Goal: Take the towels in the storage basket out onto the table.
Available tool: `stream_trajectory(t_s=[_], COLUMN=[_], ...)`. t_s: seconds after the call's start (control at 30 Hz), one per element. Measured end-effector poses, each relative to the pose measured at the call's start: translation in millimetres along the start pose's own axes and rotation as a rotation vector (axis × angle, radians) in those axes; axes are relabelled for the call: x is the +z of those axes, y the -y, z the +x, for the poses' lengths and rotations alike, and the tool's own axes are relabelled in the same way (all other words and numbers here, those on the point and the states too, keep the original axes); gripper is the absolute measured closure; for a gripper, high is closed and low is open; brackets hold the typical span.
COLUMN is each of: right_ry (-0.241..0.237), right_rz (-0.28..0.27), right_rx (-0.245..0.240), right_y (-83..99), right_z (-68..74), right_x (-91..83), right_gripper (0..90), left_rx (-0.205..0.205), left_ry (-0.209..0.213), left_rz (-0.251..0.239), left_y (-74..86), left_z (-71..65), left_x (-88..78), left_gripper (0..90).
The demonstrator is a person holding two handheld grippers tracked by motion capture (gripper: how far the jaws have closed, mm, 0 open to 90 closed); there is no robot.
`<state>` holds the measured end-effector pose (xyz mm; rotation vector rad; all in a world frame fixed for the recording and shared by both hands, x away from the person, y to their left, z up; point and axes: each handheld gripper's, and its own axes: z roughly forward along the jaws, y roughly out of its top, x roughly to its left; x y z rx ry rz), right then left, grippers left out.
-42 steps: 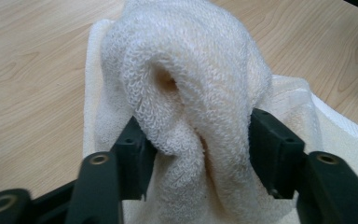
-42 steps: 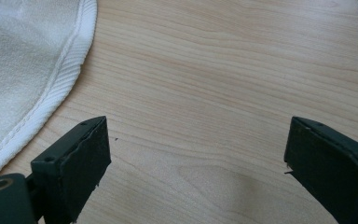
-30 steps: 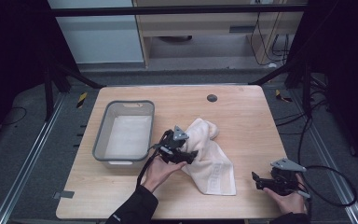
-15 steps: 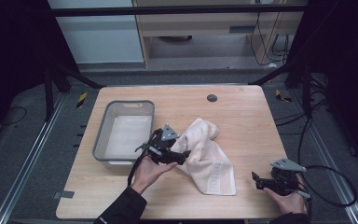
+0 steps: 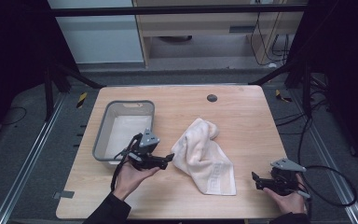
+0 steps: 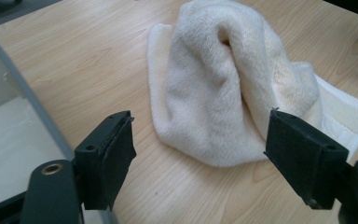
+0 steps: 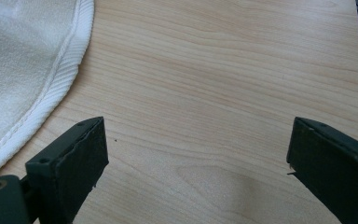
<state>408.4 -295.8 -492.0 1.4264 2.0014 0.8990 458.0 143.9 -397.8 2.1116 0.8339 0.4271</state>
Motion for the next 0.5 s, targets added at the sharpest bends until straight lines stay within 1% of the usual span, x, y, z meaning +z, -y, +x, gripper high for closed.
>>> stream_trajectory(t_s=[0.03,0.13,0.17,0.2,0.4,0.47,0.5], right_ry=[0.0,-0.001,-0.002,-0.002,0.003,0.005,0.005], right_rz=[-0.001,0.001,0.001,0.001,0.002,0.003,0.003], right_rx=[-0.002,0.002,0.004,0.004,-0.004,-0.004,-0.004], right_y=[0.1,0.2,0.3,0.3,0.9,1.2,1.2], right_z=[-0.2,-0.3,-0.2,-0.2,0.0,-0.4,-0.4], right_x=[0.2,0.1,0.4,0.4,0.6,0.8,0.8], right_gripper=[5.1,5.1,5.1,5.1,5.0,4.9,4.9], left_rx=[0.001,0.002,-0.01,-0.01,-0.041,-0.052,-0.052], left_ry=[0.001,-0.016,-0.03,-0.03,-0.056,-0.071,-0.071], left_rz=[-0.005,-0.013,-0.025,-0.025,-0.045,-0.052,-0.052], left_y=[3.3,13.3,19.3,19.3,34.2,41.6,41.6], left_z=[0.9,3.7,6.4,6.4,15.3,18.6,18.6], left_x=[-3.1,-13.1,-20.1,-20.1,-40.8,-50.5,-50.5], left_gripper=[22.7,22.7,22.7,22.7,22.5,22.4,22.4])
